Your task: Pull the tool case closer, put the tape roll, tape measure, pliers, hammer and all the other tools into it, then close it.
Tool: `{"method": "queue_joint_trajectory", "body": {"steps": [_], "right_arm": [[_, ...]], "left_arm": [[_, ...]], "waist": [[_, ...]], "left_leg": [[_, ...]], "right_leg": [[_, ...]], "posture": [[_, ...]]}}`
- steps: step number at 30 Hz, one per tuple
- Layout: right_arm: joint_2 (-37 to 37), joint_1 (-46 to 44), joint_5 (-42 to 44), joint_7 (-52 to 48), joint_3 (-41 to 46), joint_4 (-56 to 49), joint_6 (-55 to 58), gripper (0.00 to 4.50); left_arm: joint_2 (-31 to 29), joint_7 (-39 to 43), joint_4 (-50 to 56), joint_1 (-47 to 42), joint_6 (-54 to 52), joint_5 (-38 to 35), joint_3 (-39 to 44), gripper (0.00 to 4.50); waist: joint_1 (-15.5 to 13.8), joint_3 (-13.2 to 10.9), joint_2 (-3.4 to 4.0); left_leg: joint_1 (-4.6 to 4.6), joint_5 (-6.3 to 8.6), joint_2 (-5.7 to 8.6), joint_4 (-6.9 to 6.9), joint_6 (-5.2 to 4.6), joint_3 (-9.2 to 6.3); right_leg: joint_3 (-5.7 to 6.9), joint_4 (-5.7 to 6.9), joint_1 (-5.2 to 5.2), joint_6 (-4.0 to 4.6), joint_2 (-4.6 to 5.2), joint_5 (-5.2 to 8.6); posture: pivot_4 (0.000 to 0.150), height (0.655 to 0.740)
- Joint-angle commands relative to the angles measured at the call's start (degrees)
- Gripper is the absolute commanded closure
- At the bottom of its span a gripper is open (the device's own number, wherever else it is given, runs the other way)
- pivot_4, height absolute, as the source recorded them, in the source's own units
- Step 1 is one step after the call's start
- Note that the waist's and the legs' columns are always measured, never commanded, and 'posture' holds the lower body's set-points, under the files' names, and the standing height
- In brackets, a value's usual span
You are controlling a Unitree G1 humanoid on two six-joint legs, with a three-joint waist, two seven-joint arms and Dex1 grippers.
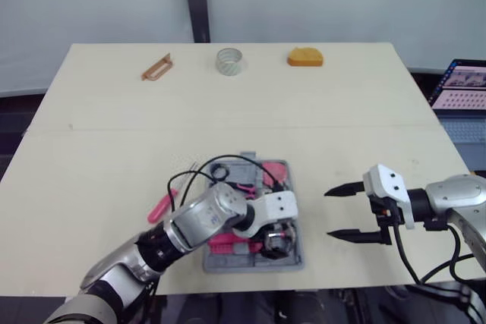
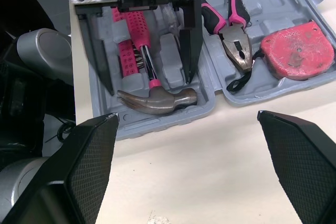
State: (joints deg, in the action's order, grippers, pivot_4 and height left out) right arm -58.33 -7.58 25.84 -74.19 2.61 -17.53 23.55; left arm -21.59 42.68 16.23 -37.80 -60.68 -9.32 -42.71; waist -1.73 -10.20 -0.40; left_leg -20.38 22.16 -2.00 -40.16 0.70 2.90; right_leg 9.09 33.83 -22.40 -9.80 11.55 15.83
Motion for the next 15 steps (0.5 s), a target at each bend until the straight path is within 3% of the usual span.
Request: {"method": "queue_joint_trajectory", "body": {"steps": [1,12,15], "right_arm": [[-0.50,0.00,0.83,-0.69,1.44,-0.73,-0.67,0.00],[-0.23,-0.17,1.32,-0.73,1.32,-0.82,-0.30,0.00],[-0.21,-0.04,1.45,-0.67,1.41,-0.85,-0.14,0.00]], "left_arm": [[0.16,0.59,3.33,-0.45,-0.94,-1.59,2.59,0.03],[-1.21,4.00,2.20,-3.63,-1.29,-7.78,13.89,0.03],[-4.68,6.26,0.17,-2.06,3.07,-8.13,16.93,0.03]], "waist": [[0.00,0.00,0.00],[0.05,0.00,0.00],[0.21,0.00,0.01]], "left_leg": [[0.00,0.00,0.00,0.00,0.00,0.00],[0.00,0.00,0.00,0.00,0.00,-0.01],[0.01,0.00,0.00,0.01,0.00,-0.01]], "right_leg": [[0.00,0.00,0.00,0.00,0.00,0.00],[0.00,0.00,0.00,0.00,0.00,0.00],[0.01,0.01,-0.01,0.00,0.00,0.00]], "posture": [[0.150,0.7400],[0.150,0.7400],[0.150,0.7400]]}}
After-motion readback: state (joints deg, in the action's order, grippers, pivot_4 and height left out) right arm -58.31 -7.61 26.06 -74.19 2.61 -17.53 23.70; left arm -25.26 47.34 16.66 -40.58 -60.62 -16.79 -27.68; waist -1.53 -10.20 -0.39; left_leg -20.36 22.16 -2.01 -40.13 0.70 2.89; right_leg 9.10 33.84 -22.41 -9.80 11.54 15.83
